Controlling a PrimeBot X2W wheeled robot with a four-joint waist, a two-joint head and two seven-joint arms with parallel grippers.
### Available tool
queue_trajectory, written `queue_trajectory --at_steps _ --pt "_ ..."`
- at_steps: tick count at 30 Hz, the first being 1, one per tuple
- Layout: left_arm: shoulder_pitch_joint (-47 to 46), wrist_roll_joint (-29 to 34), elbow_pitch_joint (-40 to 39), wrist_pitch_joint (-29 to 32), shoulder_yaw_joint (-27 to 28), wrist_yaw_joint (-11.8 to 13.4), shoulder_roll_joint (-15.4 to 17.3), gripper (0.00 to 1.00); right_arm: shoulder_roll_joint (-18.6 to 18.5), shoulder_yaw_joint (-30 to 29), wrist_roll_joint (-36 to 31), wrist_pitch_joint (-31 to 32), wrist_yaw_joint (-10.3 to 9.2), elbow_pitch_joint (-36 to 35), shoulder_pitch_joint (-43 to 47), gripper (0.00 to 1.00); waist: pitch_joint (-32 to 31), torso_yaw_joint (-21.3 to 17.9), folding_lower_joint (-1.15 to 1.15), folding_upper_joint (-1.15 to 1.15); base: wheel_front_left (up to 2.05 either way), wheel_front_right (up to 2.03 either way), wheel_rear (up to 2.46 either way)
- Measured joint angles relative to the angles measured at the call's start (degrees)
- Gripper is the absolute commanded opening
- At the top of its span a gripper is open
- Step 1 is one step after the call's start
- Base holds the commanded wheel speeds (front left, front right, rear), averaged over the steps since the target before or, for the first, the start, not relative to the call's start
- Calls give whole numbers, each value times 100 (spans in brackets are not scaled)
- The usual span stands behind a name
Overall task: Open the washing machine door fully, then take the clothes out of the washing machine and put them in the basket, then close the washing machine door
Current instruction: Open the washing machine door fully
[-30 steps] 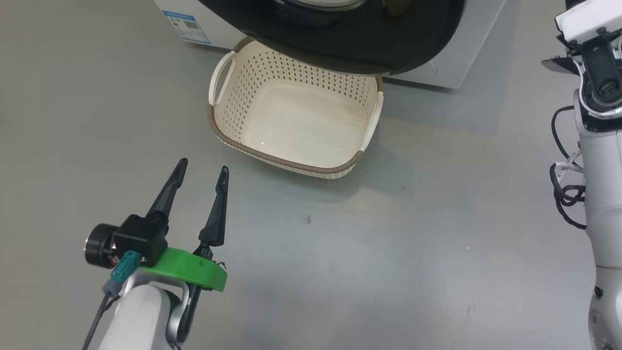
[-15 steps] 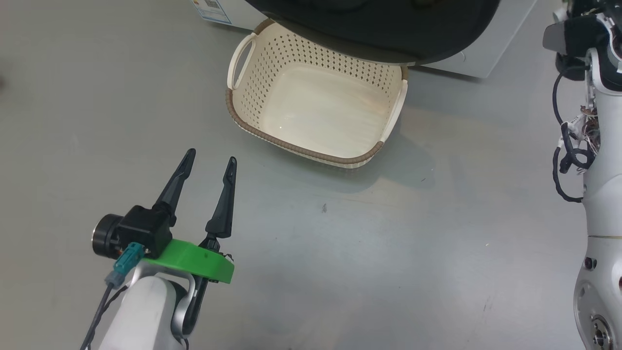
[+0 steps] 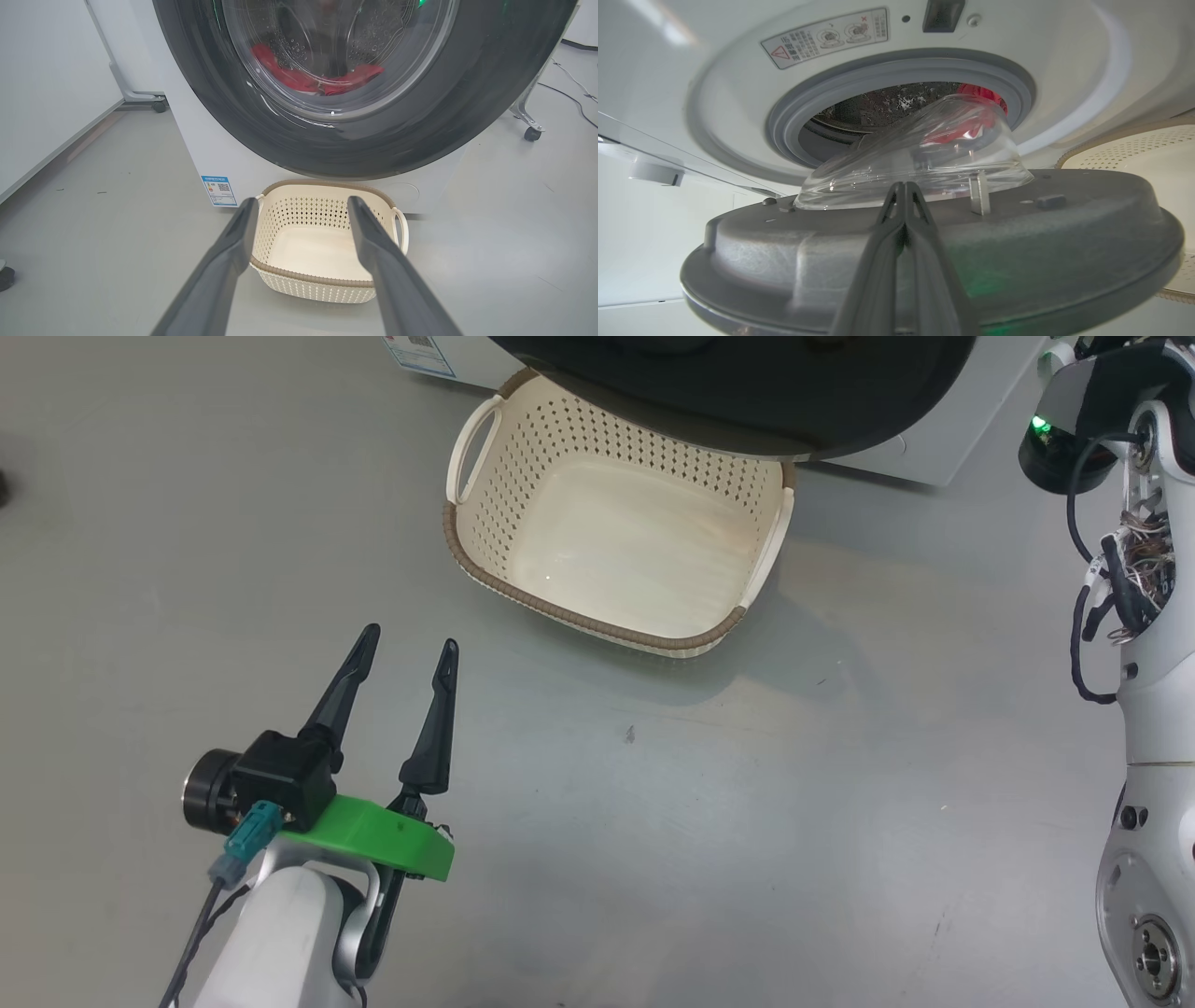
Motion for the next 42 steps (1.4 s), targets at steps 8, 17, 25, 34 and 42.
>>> queue_trajectory --at_steps 8,17,25,34,42 --pt "-5 0 24 0 -7 10 -3 100 -9 9 230 369 -41 248 -46 0 -19 13 0 0 0 0 0" --pt "-58 0 48 0 -19 51 -4 100 -18 125 266 688 -42 482 -66 0 -74 4 0 0 0 0 0" --pt "-58 0 110 0 -30 57 -4 100 20 135 370 890 -42 743 80 0 -250 -11 0 0 0 0 0" --pt "-47 9 178 0 -19 70 -4 100 131 276 583 1114 -43 994 312 0 -512 -72 0 0 0 0 0" --pt "14 20 194 0 -19 103 -4 100 176 426 710 1279 -43 1154 408 0 -663 -145 0 0 0 0 0"
